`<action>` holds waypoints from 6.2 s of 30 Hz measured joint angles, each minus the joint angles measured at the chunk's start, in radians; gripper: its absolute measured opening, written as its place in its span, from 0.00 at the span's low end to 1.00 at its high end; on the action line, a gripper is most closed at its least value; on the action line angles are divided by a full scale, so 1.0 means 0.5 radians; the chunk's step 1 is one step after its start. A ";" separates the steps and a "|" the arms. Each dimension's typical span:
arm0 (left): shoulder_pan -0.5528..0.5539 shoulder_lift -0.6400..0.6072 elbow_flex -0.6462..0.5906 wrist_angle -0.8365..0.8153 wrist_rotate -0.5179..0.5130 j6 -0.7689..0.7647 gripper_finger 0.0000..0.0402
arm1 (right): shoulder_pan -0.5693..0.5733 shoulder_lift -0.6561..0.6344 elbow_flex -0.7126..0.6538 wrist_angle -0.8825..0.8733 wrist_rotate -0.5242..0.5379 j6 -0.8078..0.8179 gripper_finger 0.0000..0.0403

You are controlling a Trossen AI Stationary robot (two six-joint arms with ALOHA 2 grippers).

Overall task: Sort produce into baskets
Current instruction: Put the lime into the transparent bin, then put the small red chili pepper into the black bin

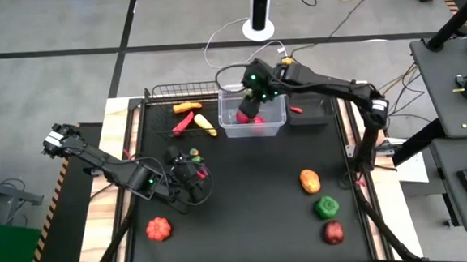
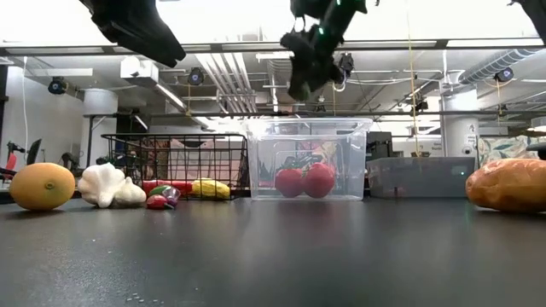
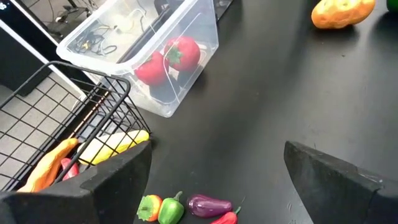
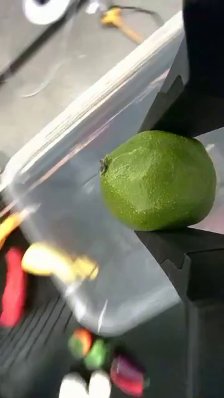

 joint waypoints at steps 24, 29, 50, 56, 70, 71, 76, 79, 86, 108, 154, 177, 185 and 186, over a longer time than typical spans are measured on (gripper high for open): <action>0.000 0.000 0.000 0.001 -0.052 -0.037 0.86 | -0.152 0.284 -0.126 -0.147 -0.037 0.094 0.47; 0.000 0.000 0.000 0.001 -0.051 -0.037 0.86 | -0.152 0.282 -0.127 -0.151 -0.040 0.082 0.47; 0.000 0.000 0.000 -0.001 -0.013 -0.051 0.86 | -0.146 0.259 -0.094 -0.134 -0.040 0.059 0.61; 0.000 0.000 0.000 -0.048 -0.010 -0.050 0.86 | -0.054 0.184 -0.012 -0.086 -0.039 0.060 0.59; -0.038 -0.001 -0.012 -0.181 0.418 0.014 0.86 | 0.632 0.117 0.005 0.203 0.104 -0.088 0.59; -0.048 -0.001 -0.023 -0.181 0.455 0.033 0.86 | 0.681 0.117 0.005 0.215 0.129 -0.098 0.59; -0.069 -0.001 -0.127 -0.108 0.508 0.071 0.86 | 0.883 0.117 0.005 0.207 0.239 -0.114 0.59; -0.068 -0.001 -0.235 -0.019 0.581 0.071 0.86 | 0.969 0.117 0.005 0.186 0.239 -0.124 0.59; -0.066 -0.001 -0.496 0.393 0.638 0.075 0.86 | 1.042 0.019 -0.039 -0.004 0.241 -0.070 0.59; 0.275 0.011 -0.591 0.616 0.846 0.587 0.85 | 1.045 -0.699 -0.861 0.512 0.369 0.038 0.59; 0.472 0.496 -0.580 0.633 0.950 0.826 0.12 | 1.054 -0.804 -1.028 0.588 0.449 0.151 0.59; 0.398 0.232 -0.582 1.338 0.968 1.035 0.00 | 1.295 -0.804 -1.547 1.708 0.446 -0.227 0.59; 0.394 0.136 -0.581 1.910 0.966 1.266 0.00 | 1.373 -0.731 -1.986 2.861 0.330 -0.421 0.59; 0.394 0.136 -0.581 1.979 0.966 1.289 0.00 | 1.373 -0.714 -1.999 2.943 0.313 -0.420 0.59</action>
